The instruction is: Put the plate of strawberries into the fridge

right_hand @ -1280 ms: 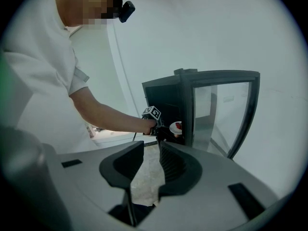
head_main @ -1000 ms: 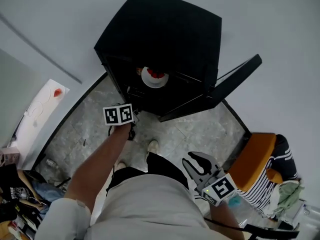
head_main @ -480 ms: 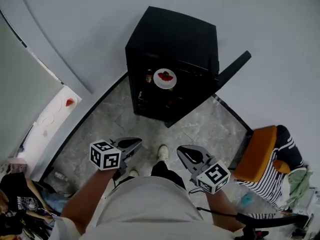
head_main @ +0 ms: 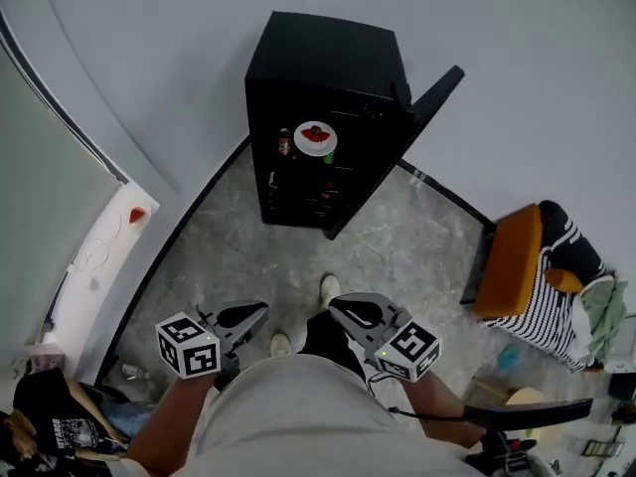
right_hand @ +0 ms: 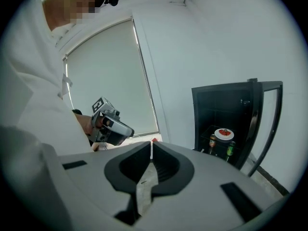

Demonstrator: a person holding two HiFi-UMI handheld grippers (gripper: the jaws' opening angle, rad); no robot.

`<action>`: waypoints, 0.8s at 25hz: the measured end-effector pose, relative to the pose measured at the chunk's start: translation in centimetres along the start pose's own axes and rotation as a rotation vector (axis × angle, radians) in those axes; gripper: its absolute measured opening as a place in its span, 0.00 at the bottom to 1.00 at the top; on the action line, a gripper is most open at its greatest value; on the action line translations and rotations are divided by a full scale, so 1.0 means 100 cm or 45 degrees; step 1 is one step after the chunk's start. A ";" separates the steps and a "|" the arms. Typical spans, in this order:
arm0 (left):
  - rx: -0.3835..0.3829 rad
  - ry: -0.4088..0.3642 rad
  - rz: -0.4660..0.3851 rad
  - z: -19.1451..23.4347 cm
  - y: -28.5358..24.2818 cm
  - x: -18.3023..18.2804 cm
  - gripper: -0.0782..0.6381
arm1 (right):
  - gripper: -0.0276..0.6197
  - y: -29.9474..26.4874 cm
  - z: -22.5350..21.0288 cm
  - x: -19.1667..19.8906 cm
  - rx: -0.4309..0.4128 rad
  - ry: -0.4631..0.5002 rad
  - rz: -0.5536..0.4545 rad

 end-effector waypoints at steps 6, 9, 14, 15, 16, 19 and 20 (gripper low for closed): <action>0.030 -0.079 0.019 -0.021 0.017 0.014 0.13 | 0.08 0.004 0.033 0.018 0.017 -0.006 -0.019; 0.028 -0.085 0.028 -0.025 0.022 0.018 0.13 | 0.08 0.007 0.041 0.021 0.032 -0.012 -0.037; 0.021 -0.102 0.034 -0.030 0.025 0.019 0.13 | 0.08 0.009 0.048 0.019 0.040 0.008 -0.039; 0.017 -0.107 0.037 -0.030 0.025 0.019 0.13 | 0.08 0.009 0.049 0.019 0.039 0.013 -0.038; 0.013 -0.115 0.043 -0.030 0.025 0.021 0.13 | 0.08 0.009 0.050 0.019 0.039 0.016 -0.038; 0.003 -0.128 0.058 -0.031 0.023 0.023 0.13 | 0.08 0.011 0.053 0.021 0.037 0.022 -0.032; 0.003 -0.125 0.056 -0.032 0.023 0.022 0.13 | 0.08 0.012 0.054 0.021 0.036 0.026 -0.029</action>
Point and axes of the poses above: the fingertips, and each gripper's own axes: y backward along the fingers, z to its left, x out of its underside, the point moved 8 cm from there along y, backward along the fingers, and after that the axes turned 11 degrees about -y, right-handed, at the moved point
